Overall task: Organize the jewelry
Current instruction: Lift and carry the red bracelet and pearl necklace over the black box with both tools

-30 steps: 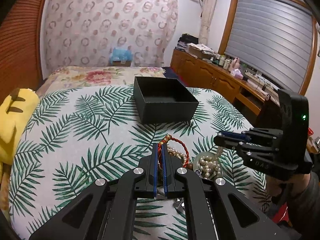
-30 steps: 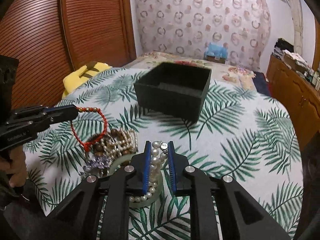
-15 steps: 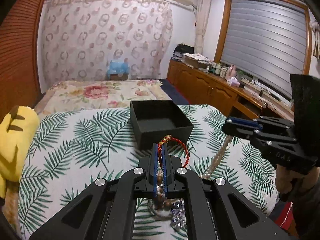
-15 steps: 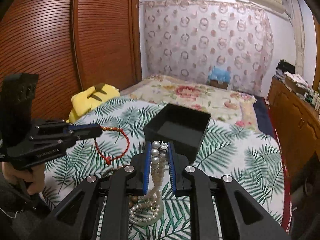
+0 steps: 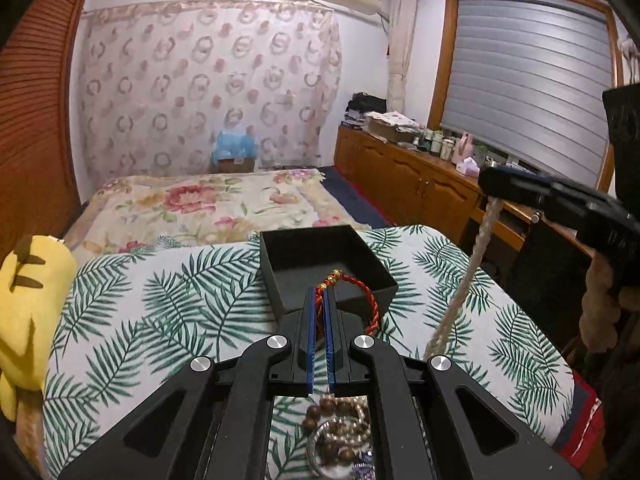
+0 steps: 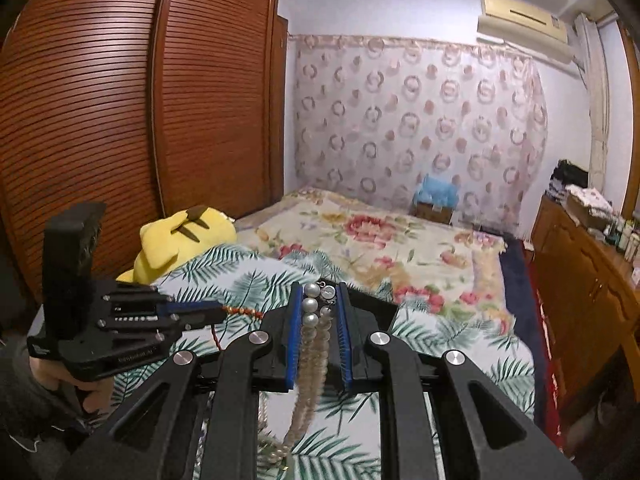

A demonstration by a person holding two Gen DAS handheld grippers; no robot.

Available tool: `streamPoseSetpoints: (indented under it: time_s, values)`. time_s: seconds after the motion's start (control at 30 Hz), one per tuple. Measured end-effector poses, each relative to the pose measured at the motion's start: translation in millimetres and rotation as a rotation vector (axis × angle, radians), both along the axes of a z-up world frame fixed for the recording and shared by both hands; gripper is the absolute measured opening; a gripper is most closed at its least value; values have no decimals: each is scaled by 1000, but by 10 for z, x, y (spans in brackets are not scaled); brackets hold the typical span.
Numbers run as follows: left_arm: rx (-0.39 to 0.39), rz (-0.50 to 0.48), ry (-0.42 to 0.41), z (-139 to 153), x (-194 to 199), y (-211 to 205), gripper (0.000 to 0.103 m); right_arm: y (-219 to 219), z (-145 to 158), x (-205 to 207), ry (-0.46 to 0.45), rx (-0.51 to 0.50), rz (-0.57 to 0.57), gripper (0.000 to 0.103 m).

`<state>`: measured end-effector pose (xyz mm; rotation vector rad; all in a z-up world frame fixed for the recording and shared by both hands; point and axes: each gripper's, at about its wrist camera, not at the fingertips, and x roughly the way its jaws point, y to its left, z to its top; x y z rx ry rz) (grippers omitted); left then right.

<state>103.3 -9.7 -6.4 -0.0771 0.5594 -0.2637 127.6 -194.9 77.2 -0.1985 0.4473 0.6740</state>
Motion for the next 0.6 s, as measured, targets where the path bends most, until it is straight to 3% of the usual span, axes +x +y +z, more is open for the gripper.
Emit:
streamPoseSetpoints:
  time_s: [0.6]
  values:
    - [-11, -21, 15, 111, 637, -6, 3, 62, 476, 599, -74, 20, 3, 18]
